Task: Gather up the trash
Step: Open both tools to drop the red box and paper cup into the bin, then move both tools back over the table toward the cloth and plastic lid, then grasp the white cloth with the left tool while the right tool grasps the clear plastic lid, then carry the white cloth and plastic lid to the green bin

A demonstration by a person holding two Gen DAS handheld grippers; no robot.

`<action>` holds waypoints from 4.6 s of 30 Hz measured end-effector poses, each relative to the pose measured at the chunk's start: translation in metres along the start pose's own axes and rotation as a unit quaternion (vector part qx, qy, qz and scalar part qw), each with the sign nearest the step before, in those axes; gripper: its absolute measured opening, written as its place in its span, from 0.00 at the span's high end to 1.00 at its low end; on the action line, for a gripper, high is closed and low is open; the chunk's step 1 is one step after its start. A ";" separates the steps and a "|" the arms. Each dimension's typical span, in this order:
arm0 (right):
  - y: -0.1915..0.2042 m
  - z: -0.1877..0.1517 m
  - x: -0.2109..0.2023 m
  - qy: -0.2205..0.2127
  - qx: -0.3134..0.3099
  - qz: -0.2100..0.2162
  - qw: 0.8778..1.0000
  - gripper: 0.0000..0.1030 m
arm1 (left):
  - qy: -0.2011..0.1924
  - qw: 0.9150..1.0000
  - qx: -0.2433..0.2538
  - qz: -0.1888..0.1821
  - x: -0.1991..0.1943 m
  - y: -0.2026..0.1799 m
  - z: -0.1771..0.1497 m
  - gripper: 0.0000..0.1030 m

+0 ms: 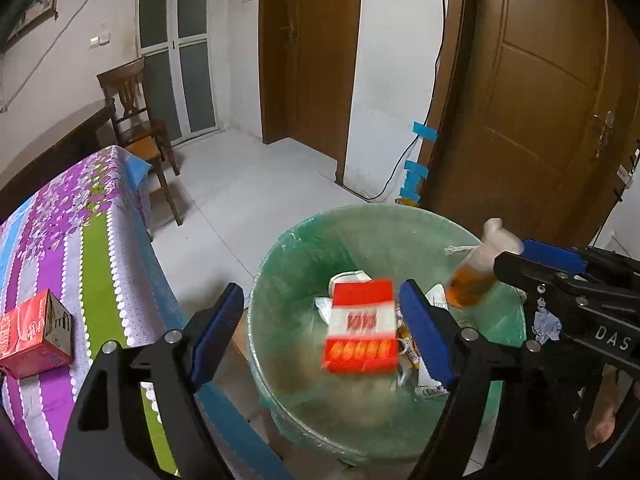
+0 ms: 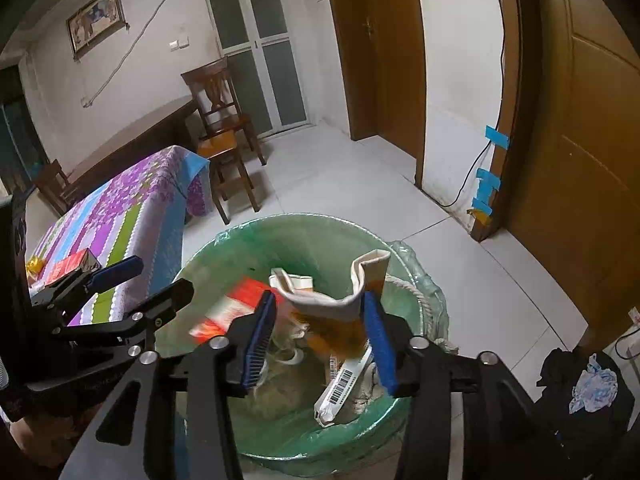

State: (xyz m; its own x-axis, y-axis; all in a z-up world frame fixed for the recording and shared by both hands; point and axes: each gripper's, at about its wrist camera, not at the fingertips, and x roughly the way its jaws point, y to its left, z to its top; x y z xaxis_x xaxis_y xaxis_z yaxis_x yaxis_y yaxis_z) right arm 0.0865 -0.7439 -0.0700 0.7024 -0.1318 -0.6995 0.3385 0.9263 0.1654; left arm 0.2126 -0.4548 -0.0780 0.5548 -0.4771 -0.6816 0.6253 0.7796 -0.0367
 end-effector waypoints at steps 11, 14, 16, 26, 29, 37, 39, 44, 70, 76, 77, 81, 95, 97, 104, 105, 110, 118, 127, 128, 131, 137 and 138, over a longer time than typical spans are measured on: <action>0.011 -0.001 -0.022 -0.026 -0.002 0.010 1.000 0.41 | -0.006 1.000 -0.007 0.007 -0.010 0.008 -0.002 0.21; 0.018 -0.001 -0.033 -0.035 -0.008 0.013 0.999 0.38 | -0.009 1.000 -0.007 0.011 -0.016 0.013 -0.002 0.20; 0.025 -0.002 -0.040 -0.041 -0.015 0.014 0.999 0.34 | -0.011 1.000 -0.007 0.012 -0.023 0.018 -0.003 0.19; 0.078 -0.014 -0.075 -0.073 -0.056 0.037 0.995 0.16 | -0.033 0.999 -0.004 0.025 -0.069 0.054 -0.010 0.17; 0.094 -0.017 -0.084 -0.079 -0.062 0.054 0.993 0.14 | -0.037 0.999 0.002 0.028 -0.085 0.067 -0.012 0.17; 0.166 -0.029 -0.082 -0.059 -0.100 0.132 0.984 0.14 | -0.028 0.998 0.041 0.027 -0.139 0.131 -0.021 0.16; 0.190 -0.034 -0.078 -0.048 -0.121 0.155 0.979 0.15 | -0.029 0.998 0.034 0.037 -0.154 0.159 -0.024 0.16; 0.264 -0.041 -0.065 -0.012 -0.173 0.208 0.963 0.34 | -0.008 0.997 -0.012 0.075 -0.183 0.247 -0.034 0.16; 0.446 -0.042 0.016 0.057 -0.226 0.276 0.932 0.36 | 0.263 0.951 -0.129 -0.101 -0.117 0.472 -0.079 0.17; 0.471 -0.043 0.029 0.069 -0.233 0.286 0.927 0.34 | 0.265 0.952 -0.147 -0.030 -0.168 0.530 -0.140 0.17; 0.477 -0.044 0.032 0.072 -0.235 0.288 0.925 0.34 | 0.265 0.952 -0.153 -0.025 -0.176 0.537 -0.150 0.17; 0.506 -0.042 0.036 0.078 -0.254 0.295 0.918 0.34 | 0.247 0.952 -0.181 0.016 -0.201 0.563 -0.177 0.17; 0.595 -0.001 0.083 0.114 -0.277 0.303 0.905 0.34 | 0.080 0.989 -0.127 0.016 -0.218 0.503 -0.158 0.13; 0.597 -0.001 0.084 0.114 -0.276 0.303 0.905 0.34 | 0.090 0.988 -0.122 0.025 -0.207 0.499 -0.159 0.13; 0.602 -0.005 0.097 0.132 -0.284 0.301 0.901 0.34 | 0.105 0.982 -0.158 0.013 -0.180 0.511 -0.156 0.43; 0.605 -0.005 0.099 0.134 -0.287 0.301 0.899 0.34 | 0.106 0.981 -0.162 0.016 -0.180 0.513 -0.158 0.51; 0.631 -0.007 0.108 0.145 -0.308 0.302 0.890 0.34 | 0.087 0.977 -0.191 0.026 -0.189 0.526 -0.168 0.59; 0.686 -0.020 0.130 0.177 -0.364 0.283 0.869 0.34 | 0.081 0.974 -0.210 0.034 -0.207 0.544 -0.187 0.59; 0.707 -0.039 0.157 0.206 -0.414 0.242 0.853 0.37 | 0.078 0.976 -0.196 0.049 -0.205 0.537 -0.185 0.59; 0.709 -0.043 0.158 0.206 -0.422 0.236 0.851 0.46 | 0.078 0.976 -0.195 0.052 -0.204 0.537 -0.185 0.59; 0.714 -0.046 0.154 0.192 -0.436 0.224 0.850 0.60 | 0.075 0.977 -0.193 0.060 -0.204 0.536 -0.185 0.59; 0.703 -0.039 0.133 0.146 -0.425 0.228 0.864 0.60 | 0.054 0.977 -0.186 0.090 -0.212 0.528 -0.181 0.63; 0.699 -0.036 0.127 0.138 -0.418 0.231 0.868 0.60 | 0.048 0.977 -0.185 0.097 -0.215 0.525 -0.181 0.63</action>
State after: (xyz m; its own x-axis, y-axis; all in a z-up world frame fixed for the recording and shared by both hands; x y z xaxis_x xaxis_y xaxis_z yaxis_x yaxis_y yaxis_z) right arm 0.3901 -0.1001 -0.0683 0.4261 0.3047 -0.8518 -0.5930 0.8051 -0.0086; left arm 0.3225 0.1306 -0.0835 0.5774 -0.2793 -0.7672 0.2632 0.9532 -0.1490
